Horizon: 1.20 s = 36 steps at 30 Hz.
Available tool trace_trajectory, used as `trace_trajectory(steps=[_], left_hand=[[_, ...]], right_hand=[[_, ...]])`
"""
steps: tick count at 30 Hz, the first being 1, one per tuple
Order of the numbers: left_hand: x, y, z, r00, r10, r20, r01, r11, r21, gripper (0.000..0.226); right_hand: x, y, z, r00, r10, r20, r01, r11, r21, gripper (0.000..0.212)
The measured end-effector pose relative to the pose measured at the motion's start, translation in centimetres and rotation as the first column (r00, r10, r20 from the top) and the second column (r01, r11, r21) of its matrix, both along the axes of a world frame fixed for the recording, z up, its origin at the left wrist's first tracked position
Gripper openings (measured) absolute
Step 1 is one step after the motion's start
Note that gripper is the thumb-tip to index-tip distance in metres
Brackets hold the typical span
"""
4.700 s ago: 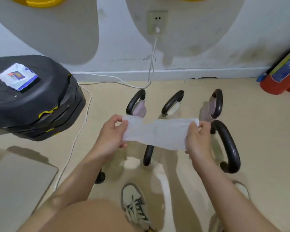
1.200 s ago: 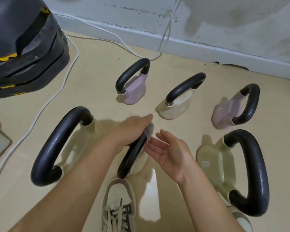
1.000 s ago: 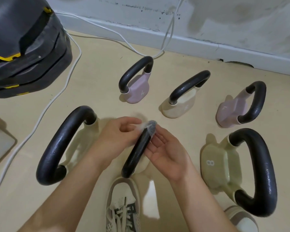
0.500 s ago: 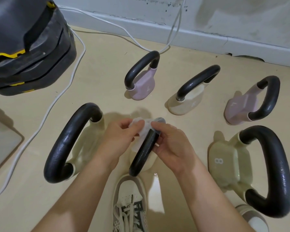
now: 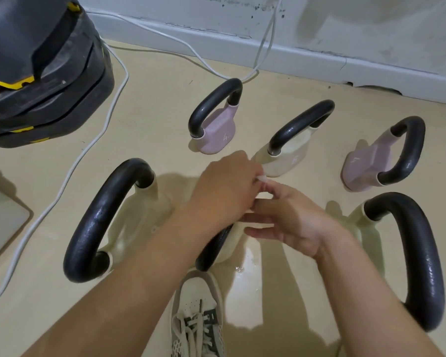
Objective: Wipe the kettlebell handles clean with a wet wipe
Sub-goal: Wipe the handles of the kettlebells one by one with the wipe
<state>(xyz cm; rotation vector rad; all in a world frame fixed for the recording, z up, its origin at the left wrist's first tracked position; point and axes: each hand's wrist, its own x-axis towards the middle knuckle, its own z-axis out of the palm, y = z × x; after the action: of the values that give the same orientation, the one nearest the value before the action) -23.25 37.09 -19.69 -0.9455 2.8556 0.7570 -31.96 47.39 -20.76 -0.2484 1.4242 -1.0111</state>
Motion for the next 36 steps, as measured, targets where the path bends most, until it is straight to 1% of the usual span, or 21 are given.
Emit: trace_trajectory(steps=[2, 3, 4, 6, 8, 10, 12, 13, 14, 15, 16, 18, 19, 21, 24, 27, 29, 31, 32, 34, 36], left_hand=[[-0.3, 1.4, 0.1, 0.986, -0.118, 0.114, 0.142, 0.961, -0.237, 0.01], [-0.2, 2.2, 0.1, 0.968, -0.167, 0.186, 0.216, 0.932, -0.292, 0.009], [0.2, 3.0, -0.1, 0.957, -0.183, 0.226, 0.253, 0.905, -0.342, 0.016], [0.7, 4.1, -0.8, 0.937, -0.24, 0.255, 0.331, 0.846, -0.418, 0.012], [1.6, 5.1, -1.9, 0.926, -0.283, 0.25, 0.368, 0.82, -0.438, 0.023], [2.4, 5.3, -1.3, 0.93, -0.306, 0.203, 0.363, 0.851, -0.379, 0.036], [3.3, 4.9, -1.2, 0.96, -0.278, 0.012, 0.276, 0.947, -0.163, 0.038], [3.6, 4.4, -0.6, 0.98, -0.152, -0.126, 0.159, 0.986, 0.046, 0.036], [3.8, 3.9, -0.1, 0.969, 0.056, -0.241, -0.005, 0.978, 0.209, 0.032], [3.9, 3.2, 0.0, 0.927, 0.22, -0.304, -0.144, 0.957, 0.254, 0.027], [3.7, 2.6, -0.3, 0.91, 0.295, -0.291, -0.239, 0.947, 0.213, 0.024], [2.2, 1.7, -1.2, 0.958, 0.287, -0.028, -0.28, 0.95, 0.136, 0.03], [1.1, 1.7, -1.6, 0.967, 0.226, 0.12, -0.238, 0.965, 0.106, 0.03], [-1.1, 2.1, -1.8, 0.946, 0.083, 0.314, -0.081, 0.997, -0.018, 0.021], [-3.7, 1.9, -1.8, 0.855, -0.093, 0.51, 0.206, 0.964, -0.168, 0.026], [-5.4, 1.5, -2.3, 0.735, -0.161, 0.659, 0.361, 0.915, -0.179, 0.025], [-6.1, 1.7, -3.2, 0.652, -0.177, 0.737, 0.418, 0.895, -0.155, 0.022], [-6.4, 2.0, -3.8, 0.567, -0.186, 0.802, 0.491, 0.858, -0.148, 0.013], [-6.5, 1.9, -3.9, 0.567, -0.203, 0.799, 0.514, 0.845, -0.15, 0.014], [-6.0, 1.3, -3.9, 0.643, -0.23, 0.731, 0.496, 0.852, -0.167, 0.022], [-4.8, 0.8, -3.1, 0.776, -0.192, 0.601, 0.377, 0.905, -0.198, 0.028]], right_hand=[[-1.4, 0.2, 0.1, 0.99, -0.13, 0.052, 0.125, 0.989, 0.081, 0.019], [-1.7, 0.3, 0.1, 0.975, -0.204, 0.082, 0.195, 0.974, 0.113, 0.017], [-1.7, 0.2, -0.1, 0.965, -0.243, 0.102, 0.229, 0.964, 0.134, 0.02], [-1.4, -0.2, -0.5, 0.972, -0.214, 0.093, 0.199, 0.969, 0.146, 0.031], [-0.9, -0.6, -1.0, 0.98, -0.196, 0.046, 0.188, 0.973, 0.137, 0.022], [-0.7, -1.1, -1.6, 0.975, -0.224, -0.003, 0.223, 0.97, 0.097, 0.011], [-0.4, -1.3, -2.5, 0.959, -0.28, -0.035, 0.282, 0.959, 0.035, 0.007], [-0.1, -1.3, -2.9, 0.947, -0.32, -0.035, 0.321, 0.947, 0.004, 0.008], [0.3, -1.3, -3.4, 0.93, -0.366, -0.027, 0.366, 0.931, -0.018, 0.01], [0.7, -1.3, -3.8, 0.909, -0.416, -0.005, 0.416, 0.909, -0.025, 0.012], [1.2, -1.3, -4.2, 0.883, -0.469, 0.032, 0.469, 0.883, -0.021, 0.012], [2.1, -1.2, -4.7, 0.834, -0.54, 0.114, 0.545, 0.839, -0.008, 0.008], [2.5, -1.2, -4.8, 0.832, -0.542, 0.12, 0.546, 0.838, -0.004, 0.006], [2.9, -1.1, -5.0, 0.864, -0.501, 0.042, 0.501, 0.865, 0.015, 0.009], [2.7, -0.7, -5.1, 0.891, -0.441, -0.105, 0.448, 0.893, 0.043, 0.032], [1.7, -0.4, -5.4, 0.9, -0.406, -0.159, 0.42, 0.905, 0.062, 0.038], [1.0, -0.2, -5.5, 0.903, -0.416, -0.109, 0.424, 0.904, 0.056, 0.037], [0.5, 0.2, -5.7, 0.929, -0.365, -0.068, 0.367, 0.93, 0.026, 0.041], [0.3, 0.5, -5.9, 0.948, -0.309, -0.078, 0.31, 0.951, -0.002, 0.047], [-0.2, 0.5, -6.0, 0.966, -0.199, -0.165, 0.189, 0.979, -0.075, 0.059], [-0.8, -0.1, -5.7, 0.954, -0.099, -0.282, 0.051, 0.984, -0.172, 0.068]])
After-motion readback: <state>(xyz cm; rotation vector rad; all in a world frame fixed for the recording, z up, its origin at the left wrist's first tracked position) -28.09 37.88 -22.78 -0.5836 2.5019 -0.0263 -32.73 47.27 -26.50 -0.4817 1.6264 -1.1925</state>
